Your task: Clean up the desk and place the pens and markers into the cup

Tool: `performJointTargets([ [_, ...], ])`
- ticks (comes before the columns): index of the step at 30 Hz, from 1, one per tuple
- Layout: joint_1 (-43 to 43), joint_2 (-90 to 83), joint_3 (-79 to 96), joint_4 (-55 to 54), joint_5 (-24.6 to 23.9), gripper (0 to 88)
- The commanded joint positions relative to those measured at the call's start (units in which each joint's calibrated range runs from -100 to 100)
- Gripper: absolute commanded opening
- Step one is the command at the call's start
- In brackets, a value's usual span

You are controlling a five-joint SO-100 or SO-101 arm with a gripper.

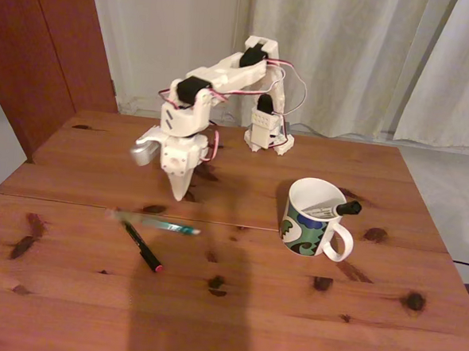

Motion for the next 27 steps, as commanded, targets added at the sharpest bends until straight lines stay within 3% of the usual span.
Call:
performJointTargets([
  [1,-1.4,-8.1,2.6,-0.3,0.0,0.9],
  [13,-1.2,-12.3,7.9,-1.9,1.3,0.9],
  [20,2.6,-0.5,3.7,-10.8,3.3,0.9],
  [27,4.4,14.0,-11.5,-10.9,3.3,0.9],
])
